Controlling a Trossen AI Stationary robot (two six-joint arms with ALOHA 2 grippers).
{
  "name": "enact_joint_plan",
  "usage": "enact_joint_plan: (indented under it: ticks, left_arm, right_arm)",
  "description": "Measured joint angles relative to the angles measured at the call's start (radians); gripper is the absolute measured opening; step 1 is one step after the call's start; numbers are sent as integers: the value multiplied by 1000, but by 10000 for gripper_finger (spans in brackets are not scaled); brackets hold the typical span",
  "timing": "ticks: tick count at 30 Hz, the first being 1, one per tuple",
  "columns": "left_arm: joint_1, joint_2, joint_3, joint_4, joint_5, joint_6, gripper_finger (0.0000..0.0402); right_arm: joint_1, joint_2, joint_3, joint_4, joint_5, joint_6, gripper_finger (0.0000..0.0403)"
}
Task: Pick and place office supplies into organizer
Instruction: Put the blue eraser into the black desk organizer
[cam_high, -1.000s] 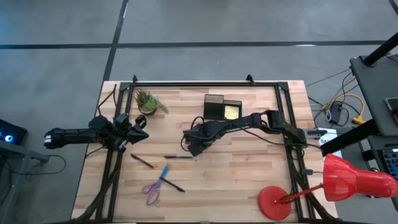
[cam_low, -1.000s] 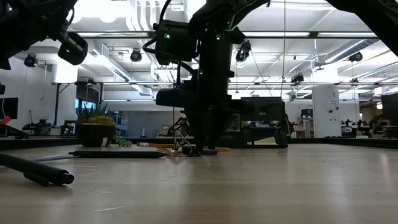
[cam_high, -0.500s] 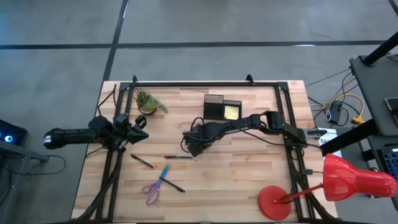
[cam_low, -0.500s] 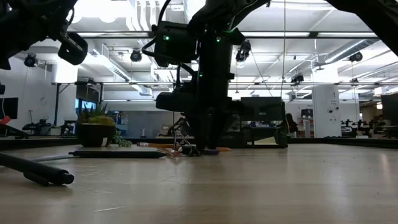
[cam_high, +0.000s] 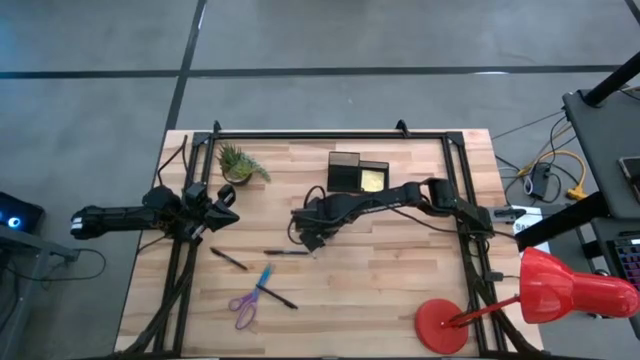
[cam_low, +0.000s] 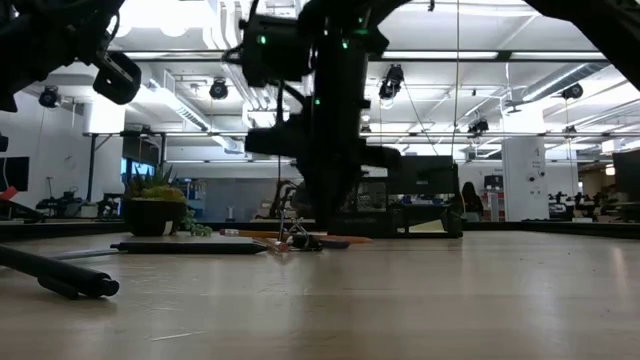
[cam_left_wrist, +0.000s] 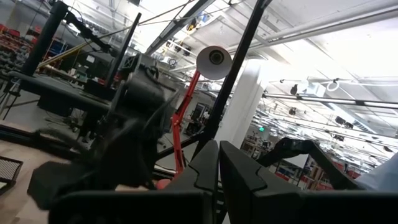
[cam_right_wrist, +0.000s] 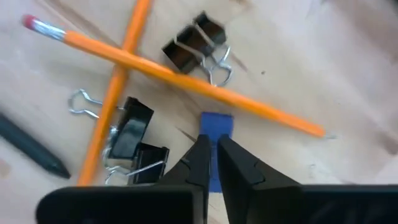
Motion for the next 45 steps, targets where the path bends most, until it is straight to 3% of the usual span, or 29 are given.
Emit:
enact_joint_plan:
  ticks: [11, 16, 21, 26, 34, 45]
  left_arm:
    - [0, 0, 0, 0, 0, 0, 0]
    - [0, 0, 0, 0, 0, 0, 0]
    - [0, 0, 0, 0, 0, 0, 0]
    - [0, 0, 0, 0, 0, 0, 0]
    - [0, 0, 0, 0, 0, 0, 0]
    - [0, 0, 0, 0, 0, 0, 0]
  right_arm:
    - [0, -5, 120, -89, 35, -51, 14]
    - [-1, 32, 92, -108, -37, -17, 67]
    - [0, 44, 75, -99, -26, 15, 130]
    - [-9, 45, 60, -80, -24, 2, 162]
    - [-11, 60, 32, -15, -50, 1, 154]
    - [-12, 82, 33, -18, -47, -15, 105]
